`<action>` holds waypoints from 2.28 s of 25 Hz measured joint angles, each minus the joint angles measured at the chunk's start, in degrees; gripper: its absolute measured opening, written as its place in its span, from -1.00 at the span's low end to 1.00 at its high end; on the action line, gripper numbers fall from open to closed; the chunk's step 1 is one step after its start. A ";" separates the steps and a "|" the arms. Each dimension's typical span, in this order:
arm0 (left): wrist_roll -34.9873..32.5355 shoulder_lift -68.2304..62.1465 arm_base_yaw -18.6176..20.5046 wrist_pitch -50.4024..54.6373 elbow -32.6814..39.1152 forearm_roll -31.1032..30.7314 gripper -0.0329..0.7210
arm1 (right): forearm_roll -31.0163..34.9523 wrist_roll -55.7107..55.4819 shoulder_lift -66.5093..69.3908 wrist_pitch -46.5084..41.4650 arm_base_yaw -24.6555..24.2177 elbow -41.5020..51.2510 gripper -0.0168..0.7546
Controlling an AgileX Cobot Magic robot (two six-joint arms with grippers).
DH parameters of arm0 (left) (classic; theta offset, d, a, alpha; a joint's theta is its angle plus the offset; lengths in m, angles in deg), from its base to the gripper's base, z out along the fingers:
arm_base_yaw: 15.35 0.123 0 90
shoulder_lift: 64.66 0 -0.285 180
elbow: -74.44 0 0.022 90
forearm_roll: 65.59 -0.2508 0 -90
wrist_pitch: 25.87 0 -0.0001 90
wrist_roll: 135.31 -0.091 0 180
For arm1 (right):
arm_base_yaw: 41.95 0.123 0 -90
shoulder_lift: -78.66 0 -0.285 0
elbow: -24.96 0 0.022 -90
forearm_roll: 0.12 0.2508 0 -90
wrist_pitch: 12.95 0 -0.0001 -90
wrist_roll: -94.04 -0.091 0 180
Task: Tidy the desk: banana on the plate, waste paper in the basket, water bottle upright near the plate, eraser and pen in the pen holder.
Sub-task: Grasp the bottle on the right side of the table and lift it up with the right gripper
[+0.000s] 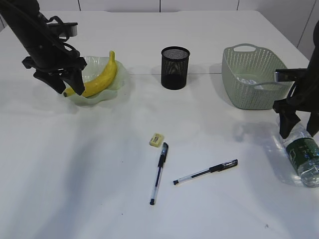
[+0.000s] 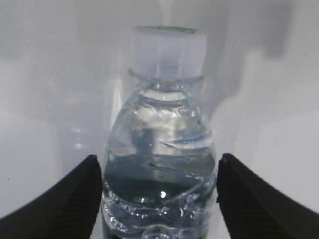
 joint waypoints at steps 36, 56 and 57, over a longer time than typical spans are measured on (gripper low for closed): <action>0.00 0.00 0.00 -0.22 0.00 0.00 0.20 | 1.69 1.22 0.35 0.21 0.00 1.78 0.46; 0.00 0.00 0.00 -0.22 0.00 -2.17 0.20 | -3.82 1.43 0.43 -0.01 0.00 1.90 0.46; 0.00 0.00 0.00 -0.22 0.00 -2.17 0.20 | -3.91 1.43 0.43 -0.01 0.00 1.90 0.44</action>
